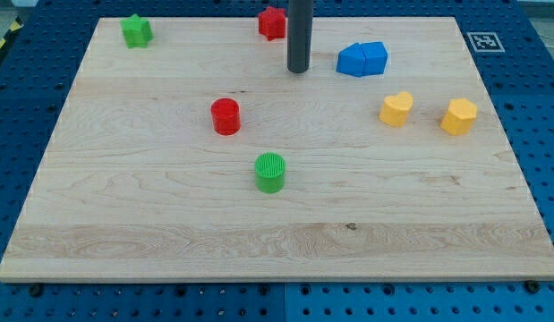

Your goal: Move the blue cube upwards of the board

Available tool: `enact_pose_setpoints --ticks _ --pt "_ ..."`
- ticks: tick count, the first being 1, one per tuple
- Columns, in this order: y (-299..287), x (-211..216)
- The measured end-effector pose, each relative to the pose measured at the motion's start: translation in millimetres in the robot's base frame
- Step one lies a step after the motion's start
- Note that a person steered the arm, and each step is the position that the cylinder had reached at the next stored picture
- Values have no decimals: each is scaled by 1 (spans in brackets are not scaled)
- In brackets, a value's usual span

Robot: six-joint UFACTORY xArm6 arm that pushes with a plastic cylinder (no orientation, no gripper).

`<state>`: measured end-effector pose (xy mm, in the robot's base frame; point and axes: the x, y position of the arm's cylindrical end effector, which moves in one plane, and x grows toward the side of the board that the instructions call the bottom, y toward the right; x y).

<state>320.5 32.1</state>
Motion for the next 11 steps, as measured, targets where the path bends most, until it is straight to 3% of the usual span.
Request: enact_pose_setpoints --ticks 3,9,11 --pt "94 23" --pt "121 -31" --pt "106 -44"
